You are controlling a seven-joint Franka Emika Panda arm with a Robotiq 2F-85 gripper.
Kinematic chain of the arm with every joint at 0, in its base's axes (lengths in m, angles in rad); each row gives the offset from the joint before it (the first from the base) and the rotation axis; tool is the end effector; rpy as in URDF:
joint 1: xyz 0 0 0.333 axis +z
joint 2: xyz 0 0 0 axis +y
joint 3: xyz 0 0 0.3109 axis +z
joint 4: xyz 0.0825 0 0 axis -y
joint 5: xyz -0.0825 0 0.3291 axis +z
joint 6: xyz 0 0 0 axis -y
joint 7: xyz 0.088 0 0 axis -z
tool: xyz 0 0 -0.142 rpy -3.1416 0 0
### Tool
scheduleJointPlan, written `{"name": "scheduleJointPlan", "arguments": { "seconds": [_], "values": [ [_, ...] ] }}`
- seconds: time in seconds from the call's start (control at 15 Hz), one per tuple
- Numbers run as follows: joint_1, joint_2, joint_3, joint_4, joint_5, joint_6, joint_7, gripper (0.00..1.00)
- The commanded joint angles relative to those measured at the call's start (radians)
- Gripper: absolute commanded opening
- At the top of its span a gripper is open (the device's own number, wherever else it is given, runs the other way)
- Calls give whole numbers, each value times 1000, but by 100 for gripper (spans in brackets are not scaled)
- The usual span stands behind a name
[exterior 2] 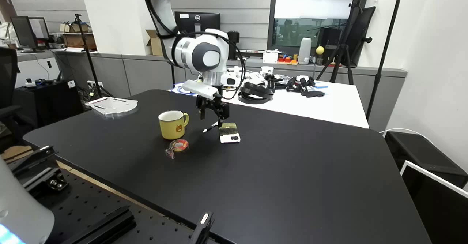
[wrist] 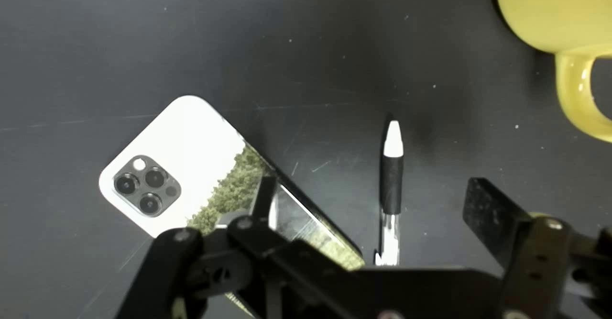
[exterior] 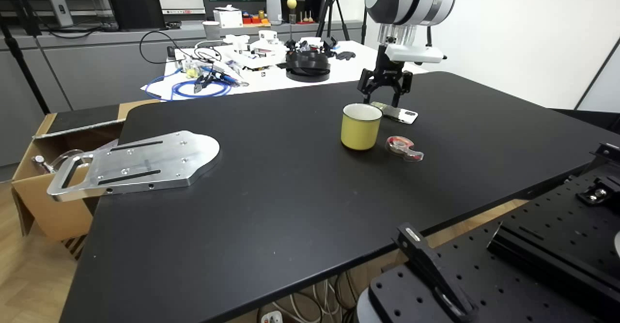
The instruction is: Put the pen inside the yellow mug
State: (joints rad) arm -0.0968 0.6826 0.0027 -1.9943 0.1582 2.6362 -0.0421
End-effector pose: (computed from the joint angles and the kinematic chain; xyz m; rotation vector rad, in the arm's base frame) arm 0.5608 -0.0542 0.1195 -3.0489 0.2946 0.0543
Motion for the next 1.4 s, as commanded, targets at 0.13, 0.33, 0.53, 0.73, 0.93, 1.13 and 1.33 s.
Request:
{"name": "scheduleJointPlan", "arguments": {
  "seconds": [0.13, 0.33, 0.53, 0.73, 0.93, 1.13, 1.33],
  "values": [
    [-3, 7, 8, 8, -5, 6, 9, 100],
    [3, 19, 13, 9, -4, 30, 11, 100],
    [3, 31, 27, 8, -1, 63, 5, 100],
    [4, 48, 38, 11, 0, 98, 7, 100],
    [4, 64, 46, 12, -2, 128, 7, 100],
    [10, 82, 48, 13, -5, 163, 13, 75],
    [10, 99, 51, 17, -5, 183, 16, 58]
  ]
}}
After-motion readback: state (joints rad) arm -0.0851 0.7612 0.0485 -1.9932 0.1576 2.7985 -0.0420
